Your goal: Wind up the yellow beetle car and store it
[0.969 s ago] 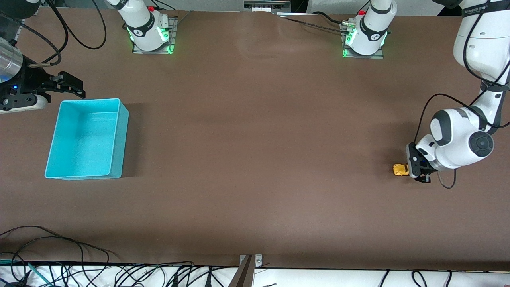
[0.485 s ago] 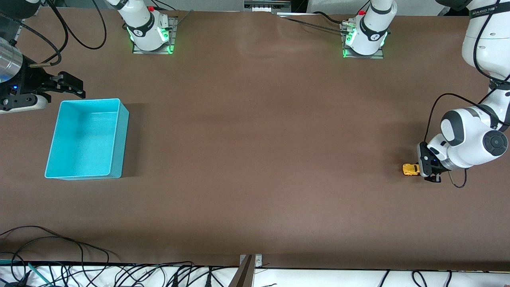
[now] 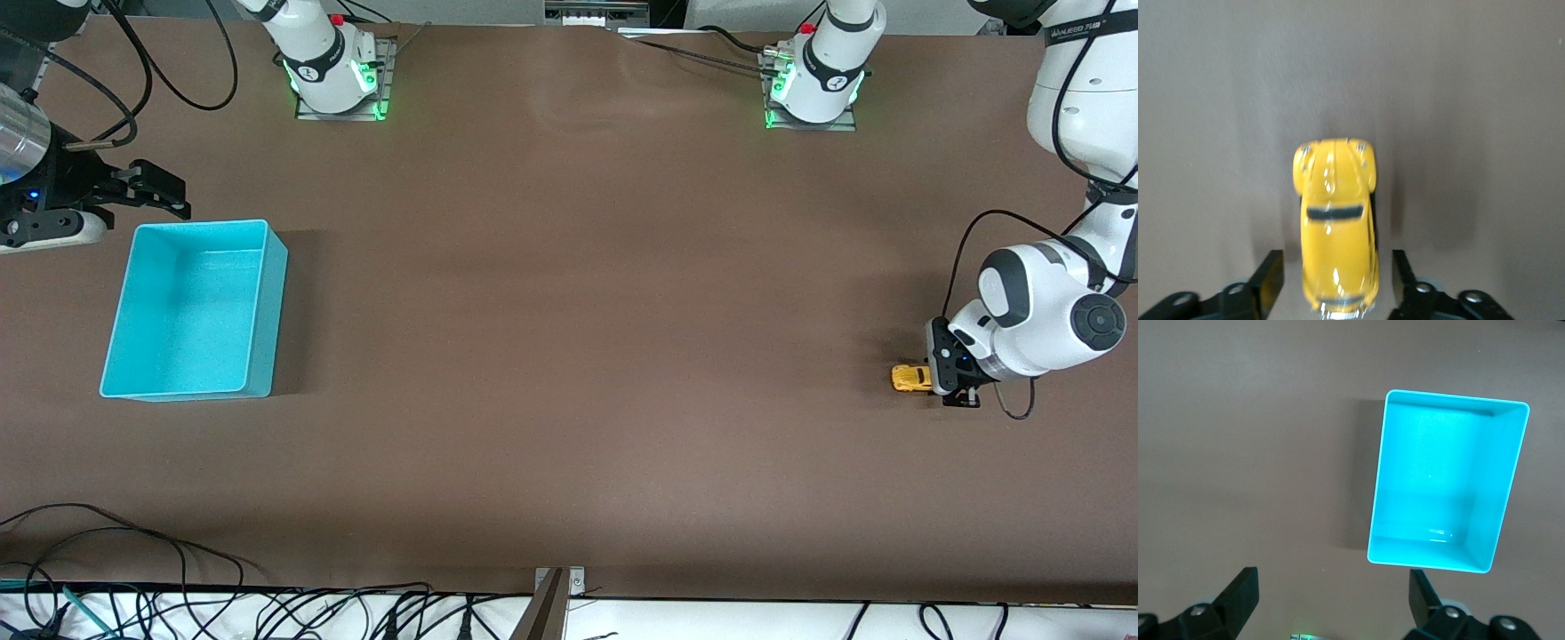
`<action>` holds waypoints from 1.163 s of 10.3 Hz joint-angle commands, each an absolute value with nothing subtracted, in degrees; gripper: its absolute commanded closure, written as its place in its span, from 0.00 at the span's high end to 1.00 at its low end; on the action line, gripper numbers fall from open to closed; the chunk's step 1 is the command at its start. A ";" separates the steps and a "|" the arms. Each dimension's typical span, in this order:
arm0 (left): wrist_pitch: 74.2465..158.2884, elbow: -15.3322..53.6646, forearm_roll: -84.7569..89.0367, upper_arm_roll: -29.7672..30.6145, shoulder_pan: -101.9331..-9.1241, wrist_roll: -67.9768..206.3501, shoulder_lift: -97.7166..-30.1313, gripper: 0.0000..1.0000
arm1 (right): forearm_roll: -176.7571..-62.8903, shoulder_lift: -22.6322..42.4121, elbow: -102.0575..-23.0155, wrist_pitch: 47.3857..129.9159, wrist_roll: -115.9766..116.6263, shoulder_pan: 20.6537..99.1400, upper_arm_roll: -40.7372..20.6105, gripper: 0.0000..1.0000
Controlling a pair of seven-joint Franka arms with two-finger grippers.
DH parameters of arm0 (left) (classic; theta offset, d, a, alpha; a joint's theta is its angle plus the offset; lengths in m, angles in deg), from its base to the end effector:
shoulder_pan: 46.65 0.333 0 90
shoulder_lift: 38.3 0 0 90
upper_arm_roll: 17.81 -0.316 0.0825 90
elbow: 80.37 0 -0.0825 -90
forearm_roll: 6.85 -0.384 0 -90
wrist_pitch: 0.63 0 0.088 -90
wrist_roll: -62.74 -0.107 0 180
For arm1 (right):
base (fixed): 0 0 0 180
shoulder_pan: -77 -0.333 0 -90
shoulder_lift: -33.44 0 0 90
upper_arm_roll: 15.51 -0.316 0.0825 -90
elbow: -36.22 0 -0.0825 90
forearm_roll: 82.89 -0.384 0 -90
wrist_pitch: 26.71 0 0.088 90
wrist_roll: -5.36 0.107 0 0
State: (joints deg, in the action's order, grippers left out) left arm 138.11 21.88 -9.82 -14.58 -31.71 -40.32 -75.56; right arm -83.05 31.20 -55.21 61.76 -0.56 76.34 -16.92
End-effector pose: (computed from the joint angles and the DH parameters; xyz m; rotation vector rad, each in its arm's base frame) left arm 0.6415 0.1359 0.1885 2.1565 -2.2704 -0.0098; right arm 0.5609 0.0203 0.5888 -3.1240 -0.2181 0.1419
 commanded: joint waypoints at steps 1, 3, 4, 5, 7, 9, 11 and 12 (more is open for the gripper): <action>132.72 20.27 -8.87 -12.20 -32.15 -41.42 -72.33 1.00 | -83.51 31.69 -55.80 61.80 -3.15 76.73 -15.69 1.00; 126.14 17.39 -8.87 -11.05 -32.33 -40.19 -70.47 1.00 | -83.51 31.69 -55.80 61.80 -3.34 76.73 -15.42 1.00; 121.32 14.14 -9.05 -10.79 -33.63 -38.27 -70.47 1.00 | -83.51 31.77 -55.80 61.71 -3.34 76.73 -15.34 1.00; 117.27 11.33 -9.48 -10.87 -35.39 -35.38 -70.56 1.00 | -83.51 31.77 -55.80 61.71 -3.34 76.73 -15.25 1.00; 114.25 9.55 -9.49 -10.96 -37.42 -31.41 -70.56 1.00 | -83.51 31.68 -55.80 61.80 -3.34 76.73 -15.34 1.00; 113.98 9.54 -9.49 -10.96 -37.69 -30.69 -70.56 1.00 | -83.51 31.68 -55.89 61.89 -3.34 76.73 -15.34 1.00; 113.98 9.54 -9.49 -10.96 -38.13 -30.60 -70.56 1.00 | -83.51 31.51 -55.89 62.06 -3.34 76.73 -15.34 1.00; 113.98 9.54 -9.49 -10.96 -38.13 -30.60 -70.56 1.00 | -83.51 31.51 -55.89 62.06 -3.34 76.73 -15.34 1.00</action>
